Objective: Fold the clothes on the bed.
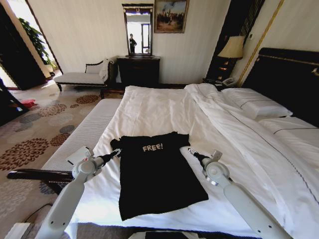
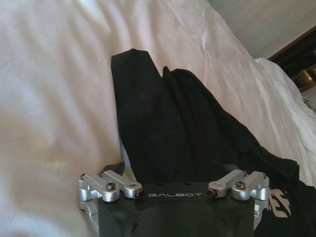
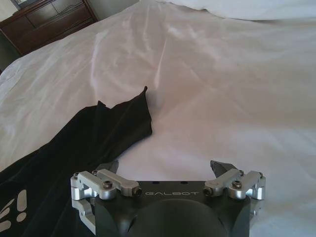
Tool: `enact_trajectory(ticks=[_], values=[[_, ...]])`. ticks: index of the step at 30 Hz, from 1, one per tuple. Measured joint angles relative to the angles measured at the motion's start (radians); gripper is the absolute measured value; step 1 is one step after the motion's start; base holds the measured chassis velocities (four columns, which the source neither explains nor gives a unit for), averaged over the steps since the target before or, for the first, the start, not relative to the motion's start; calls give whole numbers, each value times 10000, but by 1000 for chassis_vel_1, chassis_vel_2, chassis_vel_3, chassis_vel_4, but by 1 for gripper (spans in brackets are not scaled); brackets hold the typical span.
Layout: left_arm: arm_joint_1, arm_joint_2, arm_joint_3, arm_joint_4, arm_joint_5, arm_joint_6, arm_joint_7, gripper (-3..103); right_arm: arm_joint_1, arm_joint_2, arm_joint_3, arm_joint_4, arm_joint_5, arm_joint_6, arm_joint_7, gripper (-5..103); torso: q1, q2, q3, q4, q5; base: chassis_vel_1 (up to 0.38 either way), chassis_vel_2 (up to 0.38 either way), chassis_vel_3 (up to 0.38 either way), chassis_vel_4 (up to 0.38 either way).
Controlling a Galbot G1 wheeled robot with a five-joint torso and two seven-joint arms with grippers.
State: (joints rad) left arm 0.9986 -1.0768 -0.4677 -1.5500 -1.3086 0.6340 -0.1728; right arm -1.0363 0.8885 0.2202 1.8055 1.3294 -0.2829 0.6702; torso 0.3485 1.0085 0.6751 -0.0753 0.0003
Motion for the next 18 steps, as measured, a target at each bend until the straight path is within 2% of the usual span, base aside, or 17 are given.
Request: enact_trajectory(ticks=[5, 12, 15, 17, 18], values=[[-508, -493, -72, 609, 116, -355, 125, 100, -23, -14, 7, -91, 6, -5, 0, 100, -2, 1, 0, 0, -3, 0, 0, 0, 0], [-769, -714, -136, 798, 204, -589, 144, 102, -59, 6, 6, -127, -12, -7, 0, 100, 0, 0, 0, -2, -1, 0, 0, 0, 0], [-683, -694, -179, 700, 360, -678, 250, 89, -63, 7, -1, -152, -30, -7, -2, 100, -2, 1, 0, 0, -3, 0, 0, 0, 0], [-612, -669, -217, 645, 415, -716, 271, 89, -59, 7, -4, -161, -33, -7, -2, 100, -2, 1, 0, 1, -3, 0, 0, 0, 0], [-548, -649, -257, 585, 444, -752, 284, 85, -55, 6, -9, -170, -38, -7, -3, 100, -1, 1, 0, 1, -3, 0, 0, 0, 0]])
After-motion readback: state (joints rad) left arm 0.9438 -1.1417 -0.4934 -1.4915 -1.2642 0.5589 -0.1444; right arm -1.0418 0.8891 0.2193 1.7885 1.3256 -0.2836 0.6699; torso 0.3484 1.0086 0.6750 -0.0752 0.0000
